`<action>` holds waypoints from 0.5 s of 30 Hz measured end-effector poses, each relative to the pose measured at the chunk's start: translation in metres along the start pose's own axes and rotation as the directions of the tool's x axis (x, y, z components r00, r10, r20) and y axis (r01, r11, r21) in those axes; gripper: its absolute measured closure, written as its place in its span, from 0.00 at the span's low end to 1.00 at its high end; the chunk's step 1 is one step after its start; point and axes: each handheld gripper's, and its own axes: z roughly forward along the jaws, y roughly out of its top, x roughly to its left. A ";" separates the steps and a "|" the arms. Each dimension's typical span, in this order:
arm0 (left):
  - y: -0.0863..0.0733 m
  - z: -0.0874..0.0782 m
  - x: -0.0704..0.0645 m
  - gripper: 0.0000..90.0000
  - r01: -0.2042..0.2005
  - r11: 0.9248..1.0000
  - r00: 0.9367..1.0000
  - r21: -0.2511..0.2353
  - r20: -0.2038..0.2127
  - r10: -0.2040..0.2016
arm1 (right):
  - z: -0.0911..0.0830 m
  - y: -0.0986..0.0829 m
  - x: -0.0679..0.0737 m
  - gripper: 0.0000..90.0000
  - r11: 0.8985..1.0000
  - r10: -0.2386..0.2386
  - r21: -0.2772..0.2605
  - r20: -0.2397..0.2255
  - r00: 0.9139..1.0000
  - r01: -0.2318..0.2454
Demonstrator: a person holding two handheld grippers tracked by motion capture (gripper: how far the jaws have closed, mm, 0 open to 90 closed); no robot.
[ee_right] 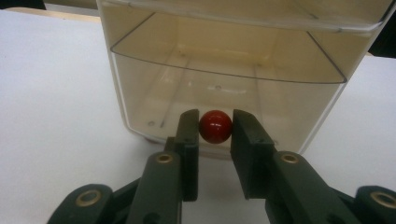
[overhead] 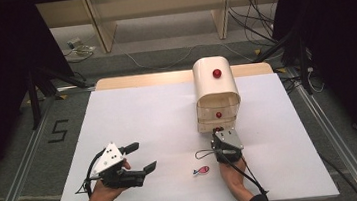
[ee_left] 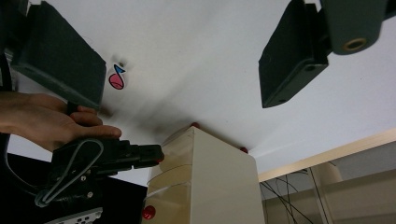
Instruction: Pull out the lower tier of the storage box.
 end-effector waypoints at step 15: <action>0.000 0.000 0.000 0.16 -0.001 1.000 1.000 0.000 0.000 0.001 | 0.000 0.000 0.000 0.82 1.000 0.000 0.002 -0.001 1.000 0.000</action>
